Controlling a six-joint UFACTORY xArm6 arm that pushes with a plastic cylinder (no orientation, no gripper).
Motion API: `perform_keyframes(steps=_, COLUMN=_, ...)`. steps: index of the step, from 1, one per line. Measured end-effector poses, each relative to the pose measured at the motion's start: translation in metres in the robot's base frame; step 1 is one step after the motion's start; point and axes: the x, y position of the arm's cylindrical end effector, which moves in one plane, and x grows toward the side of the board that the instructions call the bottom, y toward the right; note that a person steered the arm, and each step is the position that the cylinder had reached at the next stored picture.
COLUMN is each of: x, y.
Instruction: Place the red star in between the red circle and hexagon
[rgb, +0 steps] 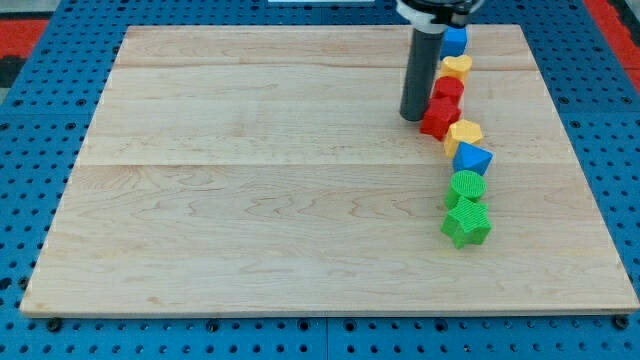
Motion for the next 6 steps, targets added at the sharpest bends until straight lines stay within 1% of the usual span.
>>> perform_keyframes(steps=1, x=0.0, y=0.008)
perform_keyframes(steps=3, x=-0.003, y=-0.001)
perform_keyframes(steps=4, x=0.009, y=-0.052)
perform_keyframes(steps=5, x=0.063, y=-0.094)
perform_keyframes(steps=6, x=0.107, y=-0.111)
